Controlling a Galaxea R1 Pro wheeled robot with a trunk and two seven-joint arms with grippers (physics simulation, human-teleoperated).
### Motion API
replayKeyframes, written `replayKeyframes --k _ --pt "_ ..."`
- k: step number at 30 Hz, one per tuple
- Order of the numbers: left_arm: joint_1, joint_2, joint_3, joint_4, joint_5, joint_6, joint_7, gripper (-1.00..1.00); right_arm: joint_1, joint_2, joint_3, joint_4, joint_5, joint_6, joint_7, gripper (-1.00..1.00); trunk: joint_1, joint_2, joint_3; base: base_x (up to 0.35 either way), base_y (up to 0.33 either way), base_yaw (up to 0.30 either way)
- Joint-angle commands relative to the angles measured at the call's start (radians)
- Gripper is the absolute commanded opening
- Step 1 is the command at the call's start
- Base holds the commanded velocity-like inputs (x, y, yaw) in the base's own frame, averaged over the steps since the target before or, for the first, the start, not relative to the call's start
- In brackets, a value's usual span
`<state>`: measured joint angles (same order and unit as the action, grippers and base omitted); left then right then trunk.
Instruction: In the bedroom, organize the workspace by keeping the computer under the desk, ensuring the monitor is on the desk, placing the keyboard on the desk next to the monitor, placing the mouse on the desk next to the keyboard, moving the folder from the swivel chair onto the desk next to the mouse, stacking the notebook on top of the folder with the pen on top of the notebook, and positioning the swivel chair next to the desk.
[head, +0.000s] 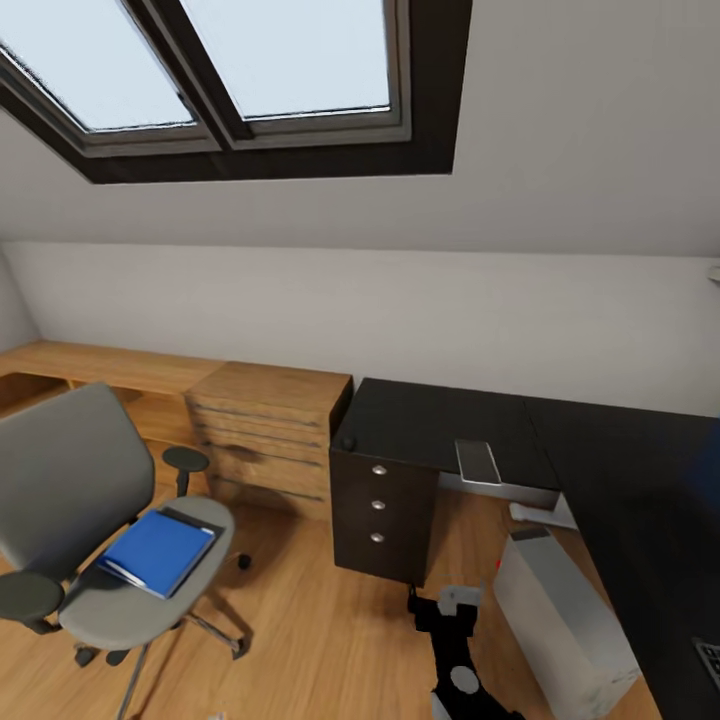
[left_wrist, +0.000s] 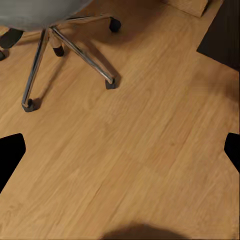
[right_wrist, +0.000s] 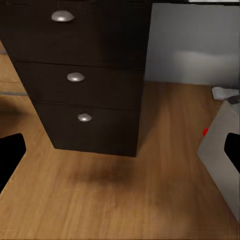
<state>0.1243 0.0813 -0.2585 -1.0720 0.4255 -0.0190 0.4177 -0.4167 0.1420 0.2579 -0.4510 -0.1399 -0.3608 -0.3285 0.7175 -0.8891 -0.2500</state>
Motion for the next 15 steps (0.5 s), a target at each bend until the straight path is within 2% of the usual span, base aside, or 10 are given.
replayKeyframes --k 1,3,5,7,10,15 --pt "0.0 0.001 -0.004 -0.041 0.01 0.031 0.008 1.0 -0.013 -0.001 0.008 -0.03 -0.012 0.039 -0.006 1.0 0.001 -0.001 -0.001 0.33 0.0 0.0" --pt "0.0 0.001 -0.002 -0.184 0.01 0.177 0.013 1.0 -0.043 -0.001 0.007 -0.156 -0.012 0.21 -0.01 1.0 0.001 -0.001 -0.001 0.33 0.0 0.0" --pt "0.0 0.002 -0.001 -0.253 0.011 0.245 0.016 1.0 -0.051 -0.001 0.006 -0.222 -0.012 0.299 -0.014 1.0 0.001 -0.001 -0.001 0.33 0.0 0.0" --pt "-0.001 0.002 0.001 -0.371 0.011 0.332 0.017 1.0 -0.064 -0.001 0.005 -0.319 -0.013 0.464 -0.02 1.0 0.001 -0.001 -0.001 0.33 0.0 0.0" --pt "-0.011 0.002 0.005 -0.438 0.014 0.372 0.016 1.0 -0.085 -0.001 0.003 -0.362 -0.015 0.571 -0.024 1.0 0.001 -0.001 -0.001 0.33 0.0 0.0" --pt "-0.031 0.001 0.045 -0.463 0.02 0.4 0.014 1.0 -0.1 -0.002 0.006 -0.383 -0.012 0.633 -0.033 1.0 0.001 -0.001 -0.001 0.33 0.0 0.0"
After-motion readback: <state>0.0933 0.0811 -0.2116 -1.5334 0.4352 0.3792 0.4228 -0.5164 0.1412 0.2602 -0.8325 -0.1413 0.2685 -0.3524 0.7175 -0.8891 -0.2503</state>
